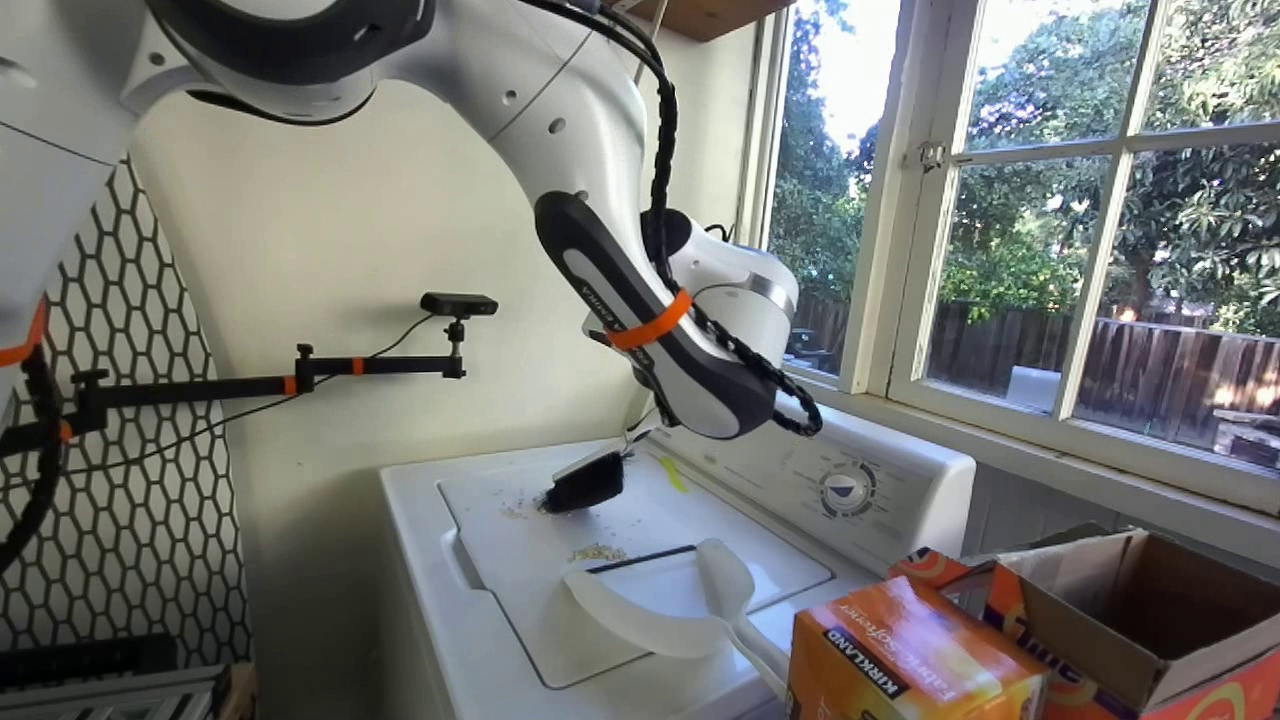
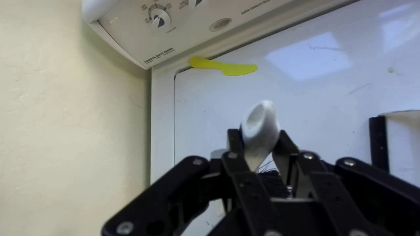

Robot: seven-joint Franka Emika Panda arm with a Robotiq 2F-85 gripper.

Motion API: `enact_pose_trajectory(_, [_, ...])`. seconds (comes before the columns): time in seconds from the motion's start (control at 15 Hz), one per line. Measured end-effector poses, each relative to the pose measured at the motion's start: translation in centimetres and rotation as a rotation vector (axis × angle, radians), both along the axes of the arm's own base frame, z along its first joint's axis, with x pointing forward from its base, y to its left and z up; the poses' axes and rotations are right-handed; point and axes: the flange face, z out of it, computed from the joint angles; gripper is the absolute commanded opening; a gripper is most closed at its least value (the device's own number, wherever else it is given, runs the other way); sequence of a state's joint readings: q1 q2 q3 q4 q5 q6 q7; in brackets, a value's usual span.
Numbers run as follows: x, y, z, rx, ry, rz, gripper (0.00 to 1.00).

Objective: Use the small broom to sweep the objects on the dustpan

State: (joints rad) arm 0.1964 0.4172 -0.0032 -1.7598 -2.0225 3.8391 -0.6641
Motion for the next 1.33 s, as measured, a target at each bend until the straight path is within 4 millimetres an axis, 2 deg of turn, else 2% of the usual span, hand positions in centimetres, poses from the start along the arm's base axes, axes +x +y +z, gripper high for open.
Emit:
enact_pose_trajectory(0.4, [-1.1,-2.1,2.0,-0.104,-0.026,-0.07,0.07])
enact_pose_trajectory(1.0, [-2.1,-6.6,4.4,-0.251,-0.069,-0.198,0.07])
enact_pose_trajectory(1.33, [-0.9,-8.0,3.5,-0.288,-0.158,-0.305,0.07])
